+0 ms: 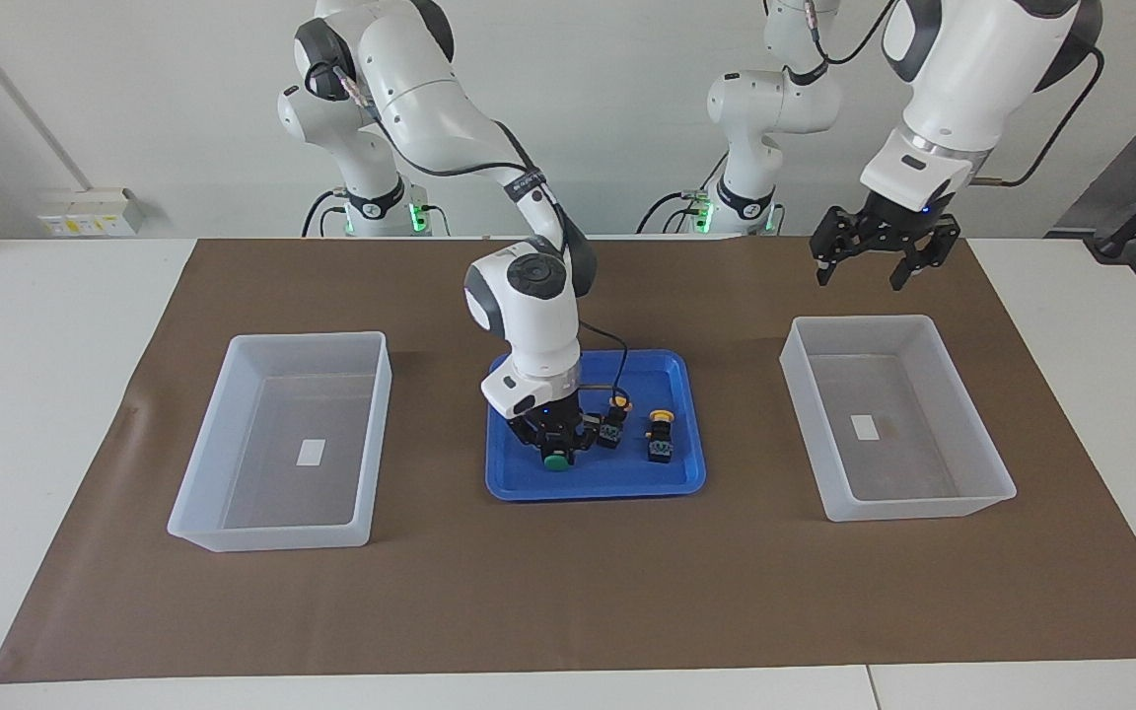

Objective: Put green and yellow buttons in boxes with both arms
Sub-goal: 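Carry the green button to its box while the left gripper reaches the tray, then release the green button in the box while the left gripper grasps a yellow button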

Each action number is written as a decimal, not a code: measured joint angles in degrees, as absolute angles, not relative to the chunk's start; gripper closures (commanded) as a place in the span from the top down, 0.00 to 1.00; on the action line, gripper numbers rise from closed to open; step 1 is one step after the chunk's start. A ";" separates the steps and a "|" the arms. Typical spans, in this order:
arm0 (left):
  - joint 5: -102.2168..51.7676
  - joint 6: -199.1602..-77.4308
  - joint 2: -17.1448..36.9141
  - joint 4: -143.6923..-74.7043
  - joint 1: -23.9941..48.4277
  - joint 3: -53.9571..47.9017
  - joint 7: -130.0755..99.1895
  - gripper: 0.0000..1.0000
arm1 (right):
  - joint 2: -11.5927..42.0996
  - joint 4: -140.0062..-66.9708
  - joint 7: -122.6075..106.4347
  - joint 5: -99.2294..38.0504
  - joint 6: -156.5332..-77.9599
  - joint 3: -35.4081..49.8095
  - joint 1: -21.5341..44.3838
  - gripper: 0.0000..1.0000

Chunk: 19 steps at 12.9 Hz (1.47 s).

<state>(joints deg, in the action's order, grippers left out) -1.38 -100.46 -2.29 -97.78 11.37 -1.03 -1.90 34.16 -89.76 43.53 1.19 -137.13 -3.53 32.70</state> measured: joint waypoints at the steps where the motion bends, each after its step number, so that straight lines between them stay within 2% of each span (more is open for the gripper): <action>1: -1.38 -103.37 -2.31 -99.80 12.88 -1.08 -2.66 1.00 | 33.61 -89.41 43.61 1.19 -136.89 -3.78 32.52 0.00; 3: -1.38 -110.12 -1.95 -104.26 16.06 -1.13 -6.80 1.00 | 30.62 -88.61 43.61 1.19 -133.72 -4.50 31.35 0.00; 6: -1.38 -118.38 1.26 -108.53 20.08 -1.18 -12.42 1.00 | 22.30 -88.24 40.37 1.19 -123.42 -4.58 26.93 0.00; 8: -1.38 -124.44 4.41 -110.20 21.77 -1.18 -14.08 1.00 | 17.80 -88.63 33.05 1.17 -115.83 -4.58 22.69 0.00; 10: -1.38 -129.38 6.08 -112.46 22.35 -1.16 -14.51 1.00 | 15.97 -90.31 22.66 1.14 -112.22 -4.63 17.07 0.00; 12: -1.38 -132.24 7.01 -113.44 22.46 -1.15 -14.51 1.00 | 15.26 -94.97 12.44 1.12 -113.06 -4.69 10.81 0.00; 14: -1.34 -135.44 9.31 -113.57 23.54 -1.10 -15.82 1.00 | 14.18 -102.53 5.52 1.11 -119.81 -4.71 6.27 0.00; 16: -0.89 -138.66 12.48 -113.51 24.80 -1.10 -17.77 1.00 | 13.25 -109.69 2.58 1.11 -126.16 -4.67 4.08 0.00; 19: 3.34 -141.36 17.91 -111.22 26.53 -1.07 -24.56 0.96 | 12.58 -115.30 1.92 1.11 -132.17 -4.52 3.53 0.00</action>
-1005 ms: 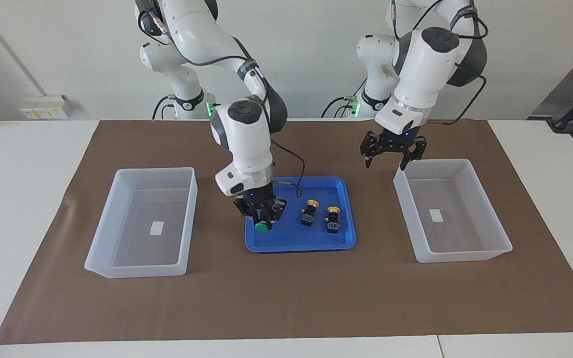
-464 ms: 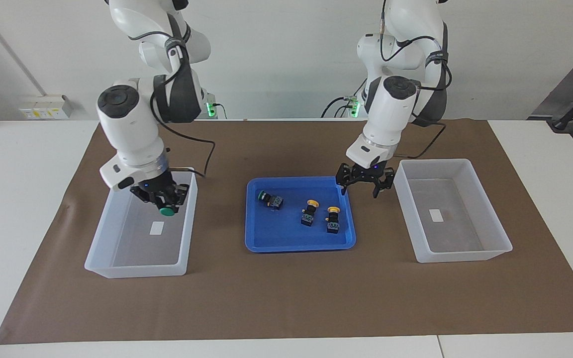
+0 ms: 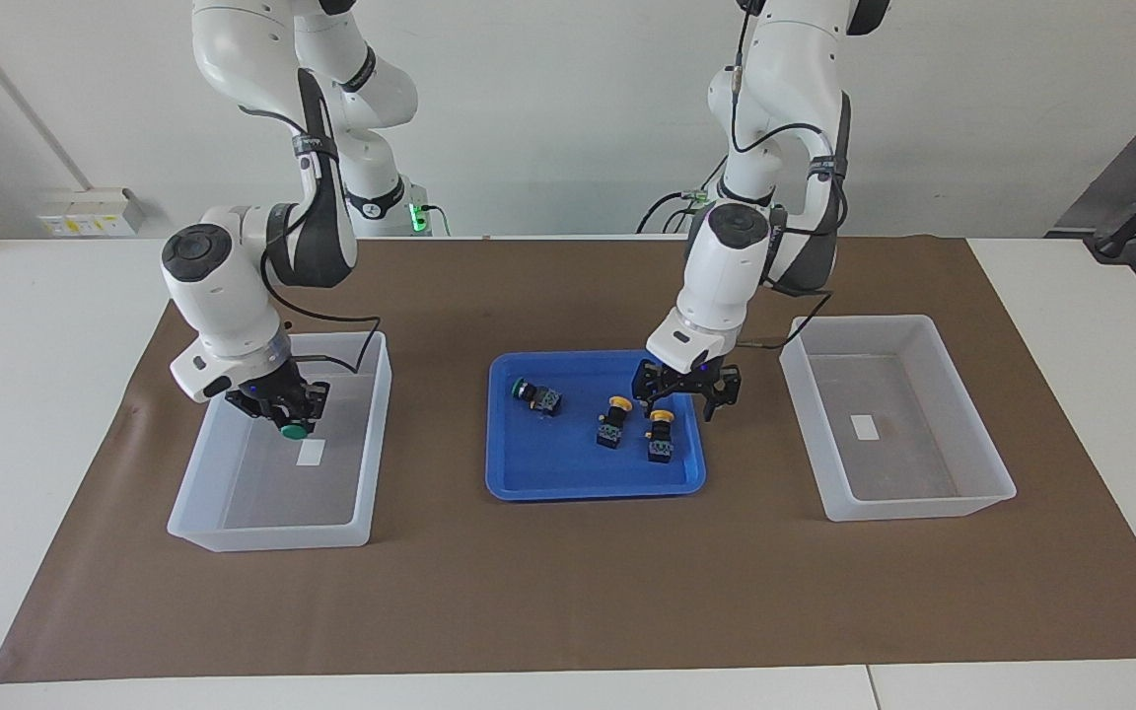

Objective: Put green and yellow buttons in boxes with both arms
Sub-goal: 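Release the green button in the box while the left gripper grasps a yellow button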

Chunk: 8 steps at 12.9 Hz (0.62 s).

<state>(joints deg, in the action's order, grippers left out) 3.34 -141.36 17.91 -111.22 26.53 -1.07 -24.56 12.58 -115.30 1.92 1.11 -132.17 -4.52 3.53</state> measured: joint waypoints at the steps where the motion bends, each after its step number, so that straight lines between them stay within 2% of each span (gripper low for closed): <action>1: 4.88 -142.20 19.70 -110.19 26.87 -1.08 -26.24 0.93 | 12.58 -116.26 1.92 1.11 -133.67 -4.38 3.54 0.00; 4: 5.67 -142.77 22.72 -108.34 27.06 -1.02 -27.54 0.81 | 12.57 -117.96 1.92 1.11 -135.17 -4.33 3.53 0.00; 6: 5.73 -142.91 22.82 -108.04 27.09 -1.02 -27.79 0.65 | 12.63 -118.52 1.92 1.11 -137.98 -4.35 3.38 0.00; 8: 5.77 -142.95 23.00 -108.34 27.30 -1.01 -27.96 0.54 | 13.75 -118.71 1.92 1.11 -143.18 -4.27 3.40 0.00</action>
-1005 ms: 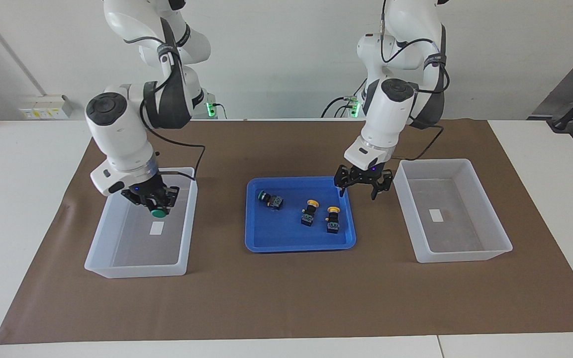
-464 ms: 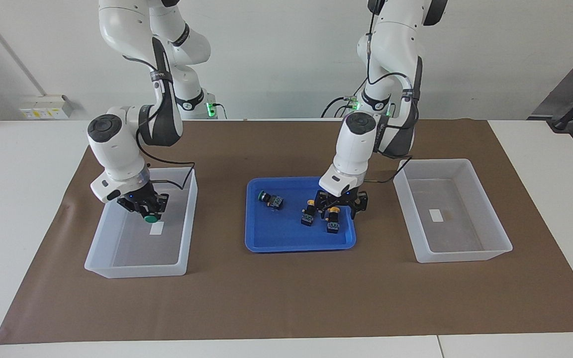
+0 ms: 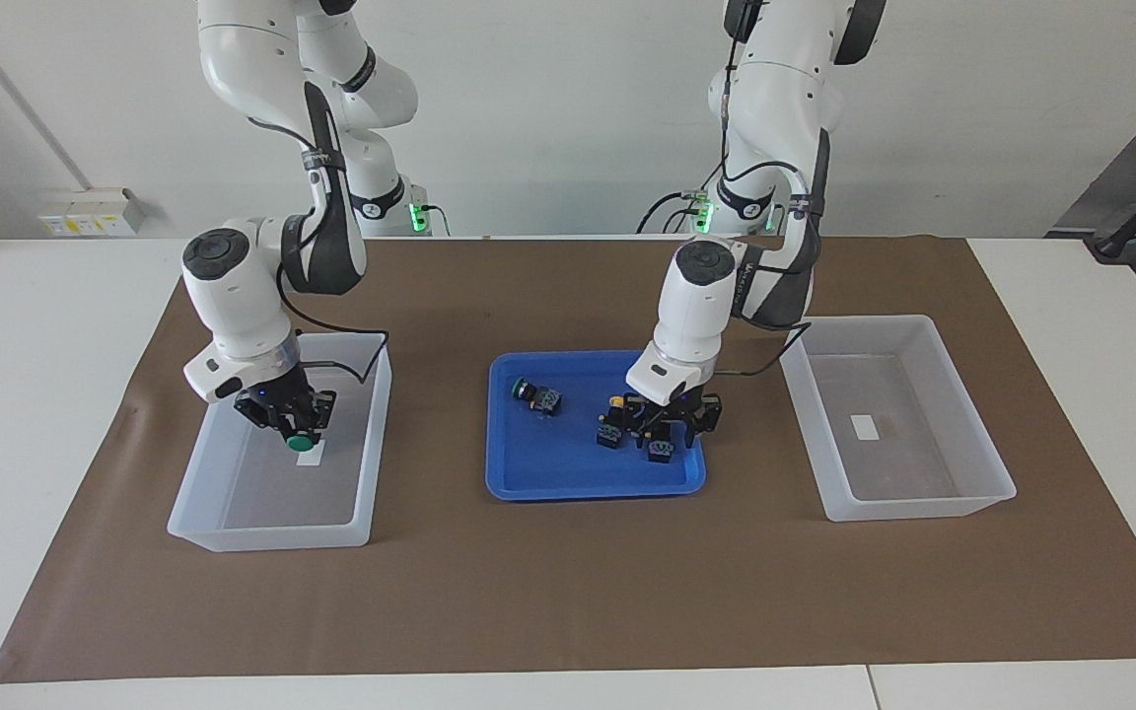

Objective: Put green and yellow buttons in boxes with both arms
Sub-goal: 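Release the green button in the box while the left gripper grasps a yellow button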

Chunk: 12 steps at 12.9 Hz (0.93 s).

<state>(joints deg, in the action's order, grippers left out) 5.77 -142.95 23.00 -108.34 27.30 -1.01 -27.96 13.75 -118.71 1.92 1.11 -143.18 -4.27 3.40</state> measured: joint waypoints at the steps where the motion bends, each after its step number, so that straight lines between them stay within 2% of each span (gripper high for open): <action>1: 5.78 -142.95 23.19 -108.52 27.57 -1.02 -27.99 0.41 | 14.67 -118.69 1.92 1.11 -145.08 -4.25 3.40 0.00; 2: 5.79 -142.95 23.33 -108.61 27.79 -1.02 -28.11 0.18 | 15.39 -118.57 1.92 1.11 -146.02 -4.25 3.40 0.23; 3: 5.80 -142.90 23.35 -108.68 28.02 -0.98 -28.41 0.00 | 15.95 -118.43 1.92 1.11 -146.54 -4.24 3.40 0.96; 4: 5.82 -142.64 23.27 -108.63 28.20 -0.98 -29.02 0.00 | 16.24 -118.30 1.92 1.11 -146.62 -4.23 3.40 1.00; 8: 5.85 -139.18 21.72 -108.01 28.27 -0.79 -30.03 0.00 | 15.81 -115.74 1.92 1.11 -144.10 -4.14 3.45 1.00; 12: 5.91 -131.20 13.25 -107.60 25.66 0.61 -30.19 0.00 | 10.20 -106.39 2.27 0.40 -125.97 -1.37 3.67 1.00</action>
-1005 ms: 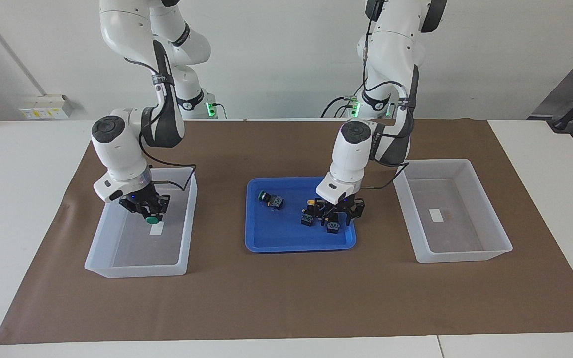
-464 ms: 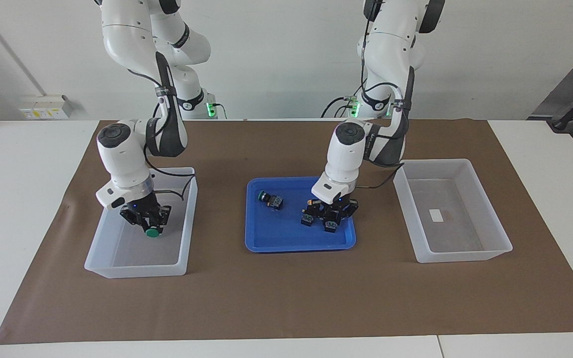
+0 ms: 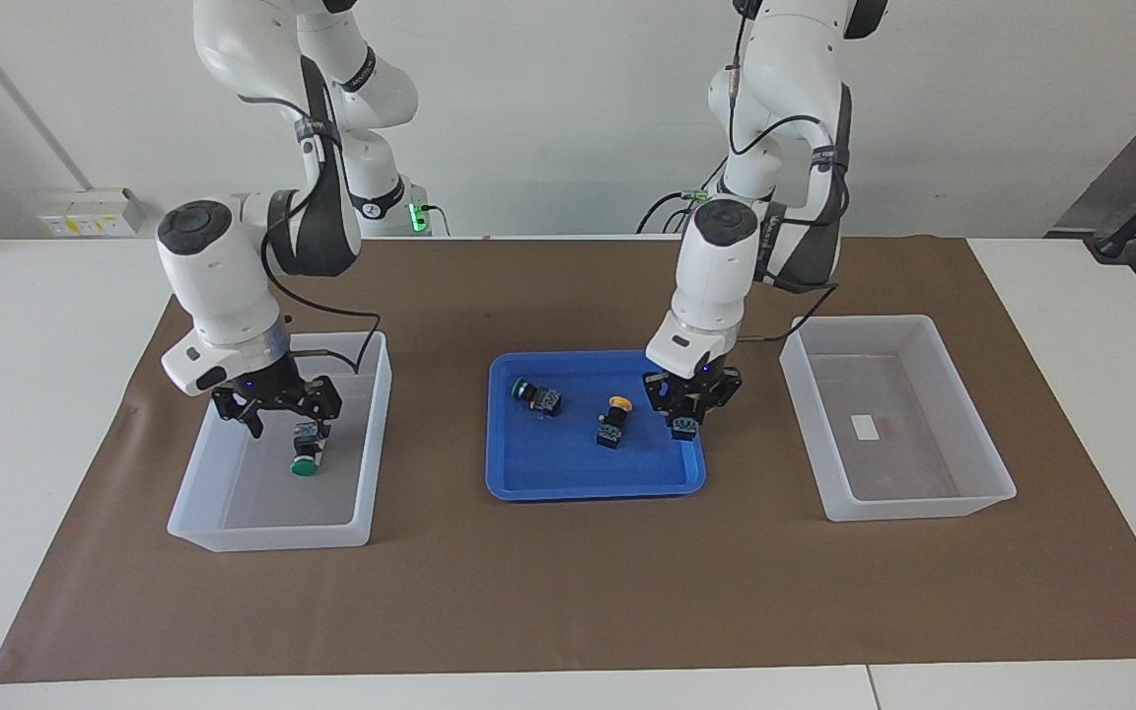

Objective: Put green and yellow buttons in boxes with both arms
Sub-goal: 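Release the green button in the box while the left gripper grasps a yellow button, then carry the yellow button to its box while the right gripper reaches the tray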

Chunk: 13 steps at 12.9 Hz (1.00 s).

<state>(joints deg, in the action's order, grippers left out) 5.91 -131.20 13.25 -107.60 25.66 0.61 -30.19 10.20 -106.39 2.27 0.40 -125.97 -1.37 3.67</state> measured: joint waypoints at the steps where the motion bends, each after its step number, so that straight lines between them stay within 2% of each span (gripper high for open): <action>1: 5.97 -129.86 11.55 -107.61 24.05 0.74 -30.19 0.00 | 8.86 -105.61 2.71 -0.81 -124.29 -0.11 3.80 1.00; 4: 6.06 -127.91 9.11 -107.71 18.87 0.90 -30.13 0.00 | 8.07 -105.81 4.10 -6.25 -124.16 4.23 5.16 1.00; 7: 6.29 -128.09 9.15 -107.86 14.39 0.92 -27.74 0.00 | 9.26 -106.82 5.16 -6.48 -128.57 5.09 10.93 1.00; 13: 6.42 -133.95 9.18 -109.98 1.93 0.87 -11.67 0.00 | 17.14 -108.29 1.61 -6.48 -138.38 5.38 21.19 1.00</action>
<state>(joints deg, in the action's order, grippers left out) 6.42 -133.95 9.18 -109.98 1.93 0.87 -11.67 17.14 -108.29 1.61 -6.48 -138.38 5.38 21.19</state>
